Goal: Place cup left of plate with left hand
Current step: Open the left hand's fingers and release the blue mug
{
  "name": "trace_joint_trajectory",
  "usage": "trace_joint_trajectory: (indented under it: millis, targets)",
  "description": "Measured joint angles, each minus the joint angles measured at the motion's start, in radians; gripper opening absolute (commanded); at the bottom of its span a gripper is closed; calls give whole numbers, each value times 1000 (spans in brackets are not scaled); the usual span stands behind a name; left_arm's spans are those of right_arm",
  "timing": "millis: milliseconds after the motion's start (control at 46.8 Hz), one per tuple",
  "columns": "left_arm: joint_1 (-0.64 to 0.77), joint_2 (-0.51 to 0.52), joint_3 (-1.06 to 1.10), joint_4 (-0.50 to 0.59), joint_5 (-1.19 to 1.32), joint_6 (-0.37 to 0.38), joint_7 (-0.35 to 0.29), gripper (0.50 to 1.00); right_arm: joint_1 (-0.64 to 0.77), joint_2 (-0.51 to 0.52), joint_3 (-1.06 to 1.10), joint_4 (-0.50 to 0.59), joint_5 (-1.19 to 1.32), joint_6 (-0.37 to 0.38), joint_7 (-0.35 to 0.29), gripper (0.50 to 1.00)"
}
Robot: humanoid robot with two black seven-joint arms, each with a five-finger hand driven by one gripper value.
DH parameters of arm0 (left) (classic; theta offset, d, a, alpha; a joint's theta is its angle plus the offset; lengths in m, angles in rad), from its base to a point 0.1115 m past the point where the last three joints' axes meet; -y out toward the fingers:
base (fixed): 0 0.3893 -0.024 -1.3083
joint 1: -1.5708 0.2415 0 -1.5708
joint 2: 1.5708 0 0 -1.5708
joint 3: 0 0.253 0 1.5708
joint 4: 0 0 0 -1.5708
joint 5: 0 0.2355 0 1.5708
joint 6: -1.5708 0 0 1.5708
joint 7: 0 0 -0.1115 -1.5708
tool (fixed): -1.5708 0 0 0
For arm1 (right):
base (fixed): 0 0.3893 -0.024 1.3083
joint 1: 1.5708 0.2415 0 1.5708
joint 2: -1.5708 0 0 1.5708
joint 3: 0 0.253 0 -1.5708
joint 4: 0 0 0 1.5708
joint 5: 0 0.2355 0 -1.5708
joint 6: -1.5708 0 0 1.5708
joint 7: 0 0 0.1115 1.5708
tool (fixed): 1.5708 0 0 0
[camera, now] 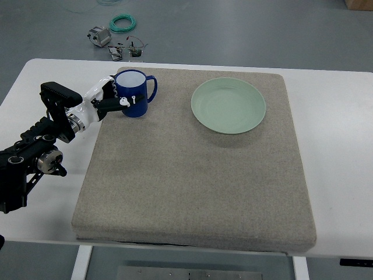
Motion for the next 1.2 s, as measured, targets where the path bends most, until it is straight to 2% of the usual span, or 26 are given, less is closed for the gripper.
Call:
trace_joint_trajectory:
  millis: [43, 107, 299, 406, 512, 598, 726, 790, 897, 918, 982, 1195]
  targets:
    - [0, 0, 0, 0, 0, 0, 0, 701, 0, 0, 0, 0, 0, 0, 0, 934]
    - [0, 0, 0, 0, 0, 0, 1, 737, 0, 0, 0, 0, 0, 0, 0, 934]
    - [0, 0, -2, 0, -1, 0, 1, 761, 0, 0, 0, 0, 0, 0, 0, 934]
    - [1, -1, -2, 0, -2, 0, 1, 803, 0, 0, 0, 0, 0, 0, 0, 934]
    - [1, -2, -2, 0, -3, 0, 1, 808, 0, 0, 0, 0, 0, 0, 0, 934]
    - [2, -2, -2, 0, -3, 0, 1, 842, 0, 0, 0, 0, 0, 0, 0, 934]
    - [2, -3, -2, 0, -3, 0, 1, 851, 0, 0, 0, 0, 0, 0, 0, 934]
    - [4, -4, -2, 0, -3, 0, 1, 878, 0, 0, 0, 0, 0, 0, 0, 934]
    - [13, -5, -4, -1, -3, 0, 1, 887, 0, 0, 0, 0, 0, 0, 0, 934]
    - [13, -5, -4, -1, -3, 0, 1, 893, 0, 0, 0, 0, 0, 0, 0, 934]
    - [13, -5, -6, -2, -3, 0, 1, 962, 0, 0, 0, 0, 0, 0, 0, 934]
    - [14, -5, -12, -6, -15, 0, 0, 964, 0, 0, 0, 0, 0, 0, 0, 934]
